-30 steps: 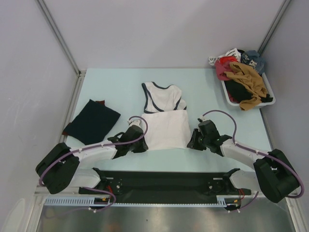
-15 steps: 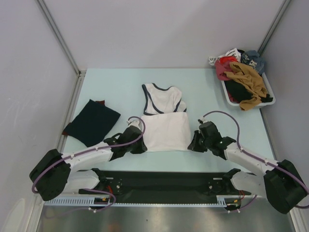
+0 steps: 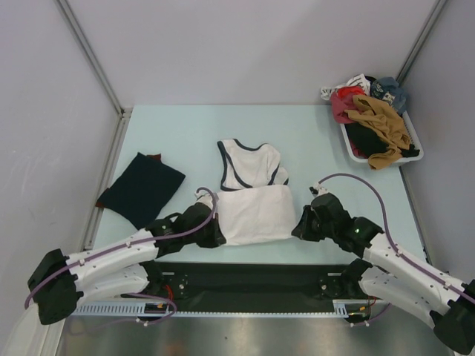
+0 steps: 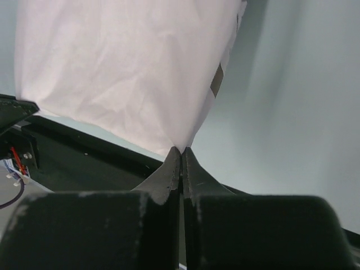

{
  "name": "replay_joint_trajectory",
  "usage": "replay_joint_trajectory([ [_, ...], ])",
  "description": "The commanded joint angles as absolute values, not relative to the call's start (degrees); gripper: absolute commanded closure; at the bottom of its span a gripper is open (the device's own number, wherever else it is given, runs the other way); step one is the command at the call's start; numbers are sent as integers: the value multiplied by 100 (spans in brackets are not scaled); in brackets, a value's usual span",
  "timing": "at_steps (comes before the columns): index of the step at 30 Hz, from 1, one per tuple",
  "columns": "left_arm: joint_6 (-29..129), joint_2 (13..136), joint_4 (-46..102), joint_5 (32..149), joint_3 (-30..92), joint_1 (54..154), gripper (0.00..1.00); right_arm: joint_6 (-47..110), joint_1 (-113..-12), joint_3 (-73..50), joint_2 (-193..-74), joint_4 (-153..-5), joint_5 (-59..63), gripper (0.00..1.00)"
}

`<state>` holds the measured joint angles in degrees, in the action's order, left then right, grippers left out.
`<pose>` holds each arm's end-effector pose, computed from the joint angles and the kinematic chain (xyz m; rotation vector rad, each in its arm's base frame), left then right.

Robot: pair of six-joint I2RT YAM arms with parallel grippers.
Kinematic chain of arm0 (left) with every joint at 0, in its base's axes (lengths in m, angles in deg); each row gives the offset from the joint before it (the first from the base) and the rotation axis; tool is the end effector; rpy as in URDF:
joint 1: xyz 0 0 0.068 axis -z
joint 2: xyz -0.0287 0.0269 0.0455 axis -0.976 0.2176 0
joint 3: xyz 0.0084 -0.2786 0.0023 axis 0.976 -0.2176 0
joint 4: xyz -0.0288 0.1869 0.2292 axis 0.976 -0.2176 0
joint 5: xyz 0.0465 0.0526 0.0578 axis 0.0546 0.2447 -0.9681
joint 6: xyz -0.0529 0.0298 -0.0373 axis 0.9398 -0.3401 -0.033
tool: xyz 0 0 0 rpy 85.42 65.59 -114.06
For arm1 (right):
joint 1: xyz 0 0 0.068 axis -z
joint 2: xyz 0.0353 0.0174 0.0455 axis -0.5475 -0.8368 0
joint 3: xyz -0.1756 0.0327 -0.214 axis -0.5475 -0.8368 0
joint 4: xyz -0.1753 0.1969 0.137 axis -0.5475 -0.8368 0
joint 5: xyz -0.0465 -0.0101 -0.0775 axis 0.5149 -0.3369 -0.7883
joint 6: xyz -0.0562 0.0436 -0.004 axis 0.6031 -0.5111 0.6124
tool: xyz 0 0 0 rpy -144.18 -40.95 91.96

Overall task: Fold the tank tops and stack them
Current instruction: Fold the tank top

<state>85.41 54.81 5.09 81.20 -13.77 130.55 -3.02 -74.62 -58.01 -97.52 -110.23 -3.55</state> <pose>0.1396 -0.1841 0.1553 0.1342 2.5685 -0.7181 0.1538 0.1385 0.1875 -0.0186 2.5277 0.6791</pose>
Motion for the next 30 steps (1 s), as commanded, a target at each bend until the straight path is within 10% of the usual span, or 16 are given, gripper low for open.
replay_joint_trajectory([
  [1,8585,5171,-66,8113,-881,13052,100,-139,-7477,-5008,-9818,-11559,-814,100],
  [30,6853,8755,-261,9685,3451,9791,100,1242,-5087,-413,-14431,-10620,1031,100],
])
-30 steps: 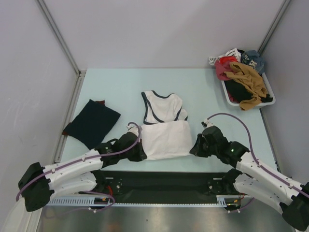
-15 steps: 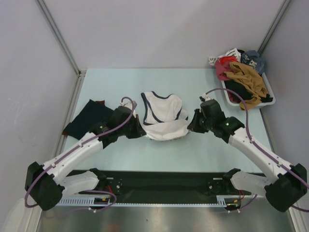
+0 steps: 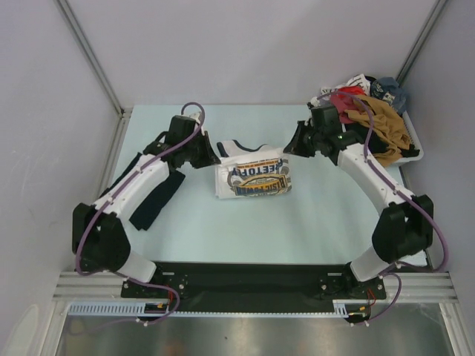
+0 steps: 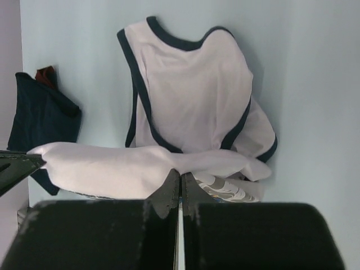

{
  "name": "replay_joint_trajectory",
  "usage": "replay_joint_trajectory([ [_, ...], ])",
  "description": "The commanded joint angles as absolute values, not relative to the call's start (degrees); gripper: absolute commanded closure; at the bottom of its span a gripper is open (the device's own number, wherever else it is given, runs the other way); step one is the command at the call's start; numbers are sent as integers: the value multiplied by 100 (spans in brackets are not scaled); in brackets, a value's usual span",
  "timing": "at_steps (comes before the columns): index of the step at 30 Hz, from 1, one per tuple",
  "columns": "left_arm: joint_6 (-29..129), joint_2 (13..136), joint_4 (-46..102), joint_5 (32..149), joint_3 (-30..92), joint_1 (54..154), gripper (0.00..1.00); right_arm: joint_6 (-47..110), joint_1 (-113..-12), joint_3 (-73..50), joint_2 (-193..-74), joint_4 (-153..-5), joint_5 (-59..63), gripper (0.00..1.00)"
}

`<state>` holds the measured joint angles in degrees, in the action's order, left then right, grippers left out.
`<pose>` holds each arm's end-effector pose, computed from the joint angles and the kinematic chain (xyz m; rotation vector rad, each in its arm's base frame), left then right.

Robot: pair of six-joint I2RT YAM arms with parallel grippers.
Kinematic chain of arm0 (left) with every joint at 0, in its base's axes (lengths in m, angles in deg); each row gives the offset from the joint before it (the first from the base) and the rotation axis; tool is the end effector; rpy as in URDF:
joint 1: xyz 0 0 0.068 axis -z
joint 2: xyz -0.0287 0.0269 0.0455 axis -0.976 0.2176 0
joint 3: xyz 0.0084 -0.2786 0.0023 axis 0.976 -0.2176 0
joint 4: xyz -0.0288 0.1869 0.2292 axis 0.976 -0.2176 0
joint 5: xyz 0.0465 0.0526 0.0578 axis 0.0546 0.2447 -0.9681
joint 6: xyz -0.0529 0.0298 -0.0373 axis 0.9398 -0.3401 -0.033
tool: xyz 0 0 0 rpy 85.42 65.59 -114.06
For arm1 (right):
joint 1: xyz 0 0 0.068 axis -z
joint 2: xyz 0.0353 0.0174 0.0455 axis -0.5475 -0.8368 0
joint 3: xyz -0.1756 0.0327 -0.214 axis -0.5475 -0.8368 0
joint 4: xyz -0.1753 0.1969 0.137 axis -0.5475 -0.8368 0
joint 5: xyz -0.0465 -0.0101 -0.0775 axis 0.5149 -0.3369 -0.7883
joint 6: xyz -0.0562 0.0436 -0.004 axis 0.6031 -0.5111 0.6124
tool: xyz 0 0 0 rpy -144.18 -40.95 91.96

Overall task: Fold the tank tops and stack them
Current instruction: Fold the tank top

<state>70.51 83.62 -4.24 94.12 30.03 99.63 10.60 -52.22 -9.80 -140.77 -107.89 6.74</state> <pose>0.3445 -0.1535 0.2863 -0.0952 2.4144 -0.6927 0.3752 0.1426 0.3041 0.0619 2.3481 0.6622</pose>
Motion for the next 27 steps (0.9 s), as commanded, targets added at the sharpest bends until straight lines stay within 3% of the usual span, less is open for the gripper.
replay_joint_trajectory([
  [1,6871,8896,-235,9746,3557,9756,100,1251,-5060,-271,-14564,-10611,1049,100],
  [19,6844,11708,-673,9905,6220,9062,100,1286,-4621,2604,-17412,-11103,1278,99],
  [24,6844,12377,-885,9923,7143,9018,99,1225,-4498,3280,-18027,-11077,1479,97],
  [27,6906,12711,-841,9931,7503,8982,94,1146,-4427,3360,-18308,-10735,1689,90],
])
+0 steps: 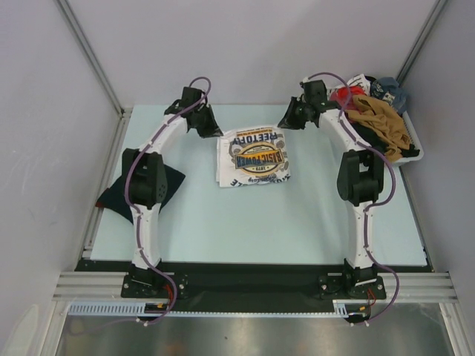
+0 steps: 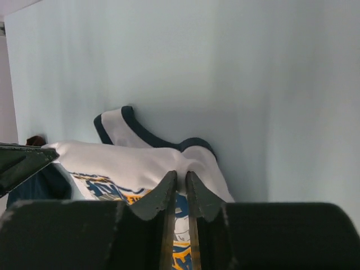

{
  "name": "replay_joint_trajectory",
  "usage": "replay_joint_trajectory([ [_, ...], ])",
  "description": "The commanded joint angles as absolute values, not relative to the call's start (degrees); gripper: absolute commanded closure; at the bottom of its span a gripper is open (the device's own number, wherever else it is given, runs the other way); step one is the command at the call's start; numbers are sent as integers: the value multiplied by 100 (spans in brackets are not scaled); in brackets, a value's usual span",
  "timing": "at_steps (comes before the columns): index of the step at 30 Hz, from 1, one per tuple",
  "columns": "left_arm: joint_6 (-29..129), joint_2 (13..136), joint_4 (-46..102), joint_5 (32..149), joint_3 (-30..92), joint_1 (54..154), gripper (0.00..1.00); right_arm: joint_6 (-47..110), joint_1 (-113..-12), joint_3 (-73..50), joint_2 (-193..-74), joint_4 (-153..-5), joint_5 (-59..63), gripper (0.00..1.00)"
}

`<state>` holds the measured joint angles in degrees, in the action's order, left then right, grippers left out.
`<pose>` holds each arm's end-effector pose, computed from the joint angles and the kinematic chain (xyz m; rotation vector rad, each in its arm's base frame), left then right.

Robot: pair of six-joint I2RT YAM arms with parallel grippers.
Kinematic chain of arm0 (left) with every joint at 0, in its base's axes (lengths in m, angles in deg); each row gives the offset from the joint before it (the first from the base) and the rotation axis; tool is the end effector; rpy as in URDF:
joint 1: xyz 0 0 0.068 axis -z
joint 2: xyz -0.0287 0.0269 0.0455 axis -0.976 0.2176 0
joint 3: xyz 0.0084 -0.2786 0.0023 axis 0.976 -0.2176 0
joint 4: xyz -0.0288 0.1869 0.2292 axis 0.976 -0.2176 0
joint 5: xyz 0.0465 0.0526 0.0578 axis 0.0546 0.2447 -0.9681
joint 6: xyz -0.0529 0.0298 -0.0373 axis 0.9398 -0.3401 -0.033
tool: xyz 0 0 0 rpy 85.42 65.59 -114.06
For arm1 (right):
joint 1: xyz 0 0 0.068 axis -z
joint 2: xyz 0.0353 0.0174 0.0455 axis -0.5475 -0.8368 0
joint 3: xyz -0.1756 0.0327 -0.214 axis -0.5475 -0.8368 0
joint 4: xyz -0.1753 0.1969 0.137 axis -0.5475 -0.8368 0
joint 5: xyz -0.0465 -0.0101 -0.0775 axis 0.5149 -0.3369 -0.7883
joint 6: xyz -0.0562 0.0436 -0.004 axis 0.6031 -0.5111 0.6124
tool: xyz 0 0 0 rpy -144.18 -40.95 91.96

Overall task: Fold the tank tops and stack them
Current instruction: Fold the tank top

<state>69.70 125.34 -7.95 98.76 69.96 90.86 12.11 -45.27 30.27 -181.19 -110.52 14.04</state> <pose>0.5337 -0.1444 0.2197 -0.2473 2.4857 -0.6852 0.5553 0.1389 0.2392 0.1179 2.3872 0.7260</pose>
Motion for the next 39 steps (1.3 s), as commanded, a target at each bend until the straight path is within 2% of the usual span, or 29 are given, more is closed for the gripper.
replay_joint_trajectory([
  [1,6941,12895,-823,9914,7600,8948,92,1119,-4418,3334,-18387,-10577,1725,79],
  [3,7003,13080,-850,9818,7890,8903,73,953,-4383,3343,-18642,-10111,1787,67],
  [4,7055,13203,-824,9782,7961,8877,63,874,-4348,3360,-18721,-9779,1848,53],
  [5,7081,13248,-797,9625,8048,8859,44,838,-4322,3360,-18792,-9671,1875,46],
  [6,7099,13265,-806,9502,8084,8842,35,803,-4313,3360,-18862,-9601,1893,39],
  [7,7073,13222,-823,9353,8102,8833,26,829,-4321,3334,-18828,-9548,1867,27],
  [10,6959,12925,-928,8755,7962,8876,15,987,-4321,2721,-18311,-9320,1796,23],
  [15,6660,12089,-613,8420,6698,9192,17,1084,-4286,843,-17195,-8467,2057,41],
  [18,6677,11501,-53,8709,5872,9526,20,953,-4286,-20,-16631,-7940,2671,56],
  [22,7002,10859,810,9622,4992,9948,25,513,-4347,-629,-16323,-7334,3605,81],
  [23,7046,10823,899,9746,4869,9993,27,356,-4365,-787,-16218,-7254,3720,84],
  [29,7292,11436,1092,10132,5025,9862,29,-216,-4497,-1823,-16322,-6130,4616,91],
  [36,7600,12457,1057,10072,5114,9343,32,-998,-4111,-2588,-17490,-4900,4907,97],
  [39,7530,12597,1031,9976,5087,9281,33,-755,-4023,-2590,-17843,-5221,4767,98],
])
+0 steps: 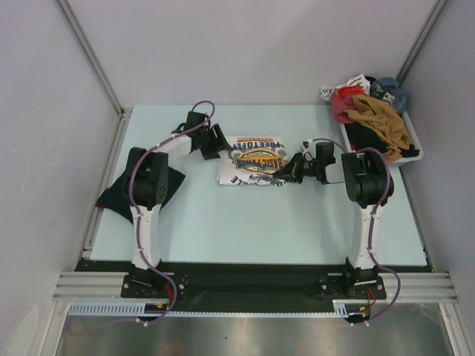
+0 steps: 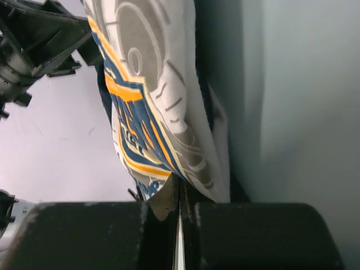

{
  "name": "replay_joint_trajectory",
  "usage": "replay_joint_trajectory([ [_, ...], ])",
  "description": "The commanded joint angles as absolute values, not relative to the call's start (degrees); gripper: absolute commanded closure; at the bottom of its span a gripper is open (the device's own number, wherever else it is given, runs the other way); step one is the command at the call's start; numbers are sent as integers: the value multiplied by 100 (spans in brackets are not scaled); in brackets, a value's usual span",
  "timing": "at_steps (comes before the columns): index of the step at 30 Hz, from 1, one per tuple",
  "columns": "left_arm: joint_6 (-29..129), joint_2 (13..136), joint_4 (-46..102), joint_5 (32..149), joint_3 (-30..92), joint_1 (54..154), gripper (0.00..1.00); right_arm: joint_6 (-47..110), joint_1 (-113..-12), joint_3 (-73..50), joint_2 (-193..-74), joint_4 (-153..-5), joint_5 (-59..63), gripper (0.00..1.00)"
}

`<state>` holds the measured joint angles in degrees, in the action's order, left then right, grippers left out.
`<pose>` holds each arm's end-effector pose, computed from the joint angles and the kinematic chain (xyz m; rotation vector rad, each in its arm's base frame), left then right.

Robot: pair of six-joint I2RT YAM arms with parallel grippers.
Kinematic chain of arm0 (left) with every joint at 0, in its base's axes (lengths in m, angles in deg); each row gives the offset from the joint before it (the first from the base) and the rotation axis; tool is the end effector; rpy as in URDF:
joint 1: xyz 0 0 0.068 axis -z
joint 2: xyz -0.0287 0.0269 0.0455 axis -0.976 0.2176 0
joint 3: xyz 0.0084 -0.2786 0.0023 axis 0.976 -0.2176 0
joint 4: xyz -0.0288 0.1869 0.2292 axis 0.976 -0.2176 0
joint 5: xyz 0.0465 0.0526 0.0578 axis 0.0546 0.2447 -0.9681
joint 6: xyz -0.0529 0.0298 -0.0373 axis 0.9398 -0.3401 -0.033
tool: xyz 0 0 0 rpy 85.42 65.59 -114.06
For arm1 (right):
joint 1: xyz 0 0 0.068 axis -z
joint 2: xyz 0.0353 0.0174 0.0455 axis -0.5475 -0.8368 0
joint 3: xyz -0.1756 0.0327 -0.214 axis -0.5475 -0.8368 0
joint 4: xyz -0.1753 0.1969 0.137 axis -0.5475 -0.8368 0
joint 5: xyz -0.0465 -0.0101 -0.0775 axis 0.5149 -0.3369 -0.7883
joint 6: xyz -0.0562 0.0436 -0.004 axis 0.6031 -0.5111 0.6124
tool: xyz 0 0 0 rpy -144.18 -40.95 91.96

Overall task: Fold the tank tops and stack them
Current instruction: Fold the tank top

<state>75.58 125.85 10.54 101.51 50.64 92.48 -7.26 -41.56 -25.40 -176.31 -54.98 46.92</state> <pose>0.5064 -0.1561 0.1199 -0.3290 2.5288 -0.7881 0.4307 0.1103 0.0477 0.2187 2.3572 1.5145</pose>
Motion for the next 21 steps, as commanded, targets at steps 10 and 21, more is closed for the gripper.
replay_joint_trajectory([
  [10,7179,11747,522,9475,5167,9307,31,20,-4066,-1968,-16895,-6681,4310,92],
  [21,7572,10882,1452,10297,4533,10028,36,-392,-4356,-359,-17368,-6885,4503,89],
])
